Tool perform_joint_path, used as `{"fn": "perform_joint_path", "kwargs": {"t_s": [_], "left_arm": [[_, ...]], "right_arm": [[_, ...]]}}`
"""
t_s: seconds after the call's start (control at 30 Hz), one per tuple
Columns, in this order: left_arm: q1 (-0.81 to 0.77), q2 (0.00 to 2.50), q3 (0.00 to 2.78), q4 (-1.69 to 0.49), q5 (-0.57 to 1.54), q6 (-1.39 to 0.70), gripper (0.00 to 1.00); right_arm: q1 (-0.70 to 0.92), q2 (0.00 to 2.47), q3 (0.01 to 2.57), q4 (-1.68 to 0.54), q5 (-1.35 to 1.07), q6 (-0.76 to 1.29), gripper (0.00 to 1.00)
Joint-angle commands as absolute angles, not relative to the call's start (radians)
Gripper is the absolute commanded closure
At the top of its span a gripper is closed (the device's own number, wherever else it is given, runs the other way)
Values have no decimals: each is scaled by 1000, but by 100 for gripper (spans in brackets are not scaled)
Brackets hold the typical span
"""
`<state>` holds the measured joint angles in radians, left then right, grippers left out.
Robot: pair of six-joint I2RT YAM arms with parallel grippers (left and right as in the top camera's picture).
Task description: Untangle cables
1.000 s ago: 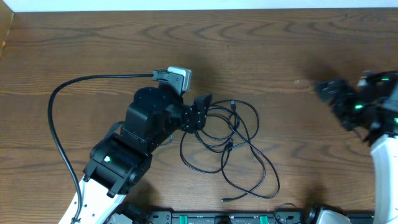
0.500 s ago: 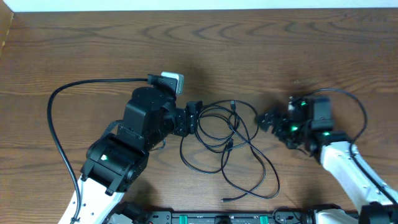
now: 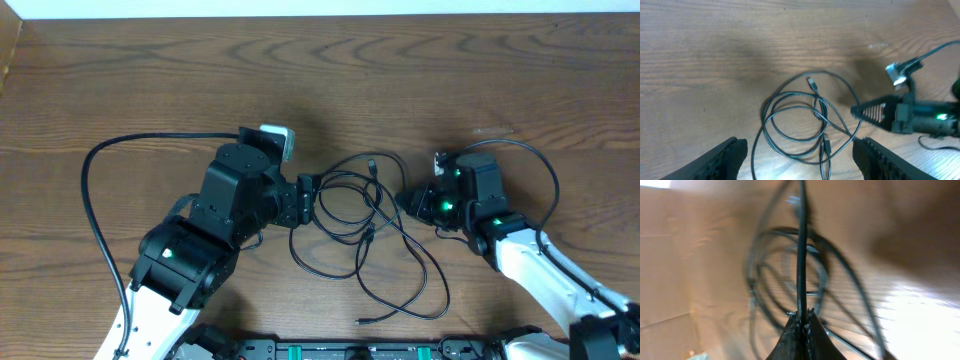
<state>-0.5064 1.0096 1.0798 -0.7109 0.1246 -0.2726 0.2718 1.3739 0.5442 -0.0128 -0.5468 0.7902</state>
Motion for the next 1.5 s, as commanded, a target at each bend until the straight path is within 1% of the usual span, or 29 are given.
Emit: {"fn": "perform_joint_path", "kwargs": {"t_s": [0.0,0.1,0.23,0.3,0.4,0.5,0.53,0.63,0.7,0.77,0.8,0.83,0.87,0.97,1.03,1.1,1.17,1.23,1.27,1.3,1.33,1.4,1.47], "left_arm": [[-503,1005,1100,-719,119,-264,25],[-503,1007,1100,-726,120,-265,25],[-503,1013,1100,-741,119,-265,25],[-503,1014,1100,-762,119,-265,24],[-503,1019,1100,-788,119,-265,24],[-503,1029,1100,-802,120,-268,23],[-503,1036,1100,-809,120,-268,18],[-503,1043,1100,-816,120,-268,17],[-503,1051,1100,-816,119,-268,14],[-503,1057,1100,-815,119,-268,9],[-503,1059,1100,-816,119,-268,9],[-503,1065,1100,-816,119,-268,7],[-503,1068,1100,-817,119,-268,7],[-503,1078,1100,-823,119,-268,6],[-503,1084,1099,-825,120,-268,5],[-503,1089,1099,-825,120,-268,5],[-503,1094,1099,-825,120,-268,5],[-503,1098,1099,-825,120,-268,5],[-503,1101,1099,-825,120,-268,5],[-503,1103,1099,-825,120,-268,5],[-503,1104,1099,-825,120,-268,5],[-503,1106,1099,-825,120,-268,5],[-503,1106,1099,-826,120,-268,5]], "right_arm": [[276,1280,611,10,-620,797,98],[276,1199,707,7,-613,741,98],[276,1116,902,-79,-475,617,98],[268,1111,1033,-139,-440,567,99],[241,1123,1215,-170,-426,474,99],[201,1144,1383,-225,-312,384,99],[174,1165,1487,-257,-221,318,99],[130,1207,1637,-277,-73,202,99],[89,1247,1750,-272,38,193,99],[55,1277,1833,-274,66,239,99],[41,1288,1869,-289,44,303,99],[13,1299,1935,-318,-114,440,99],[6,1301,1951,-319,-216,476,99],[2,1301,1969,-320,-627,597,99],[12,1308,1968,-363,-809,614,99],[19,1318,1967,-448,-801,518,99],[20,1333,1967,-550,-654,442,99],[25,1347,1967,-644,-529,519,99],[47,1360,1965,-711,-520,651,99],[75,1369,1961,-734,-562,713,99],[113,1378,1955,-732,-620,707,99],[192,1390,1943,-718,-674,618,99],[271,1393,1933,-700,-629,478,99]]}}
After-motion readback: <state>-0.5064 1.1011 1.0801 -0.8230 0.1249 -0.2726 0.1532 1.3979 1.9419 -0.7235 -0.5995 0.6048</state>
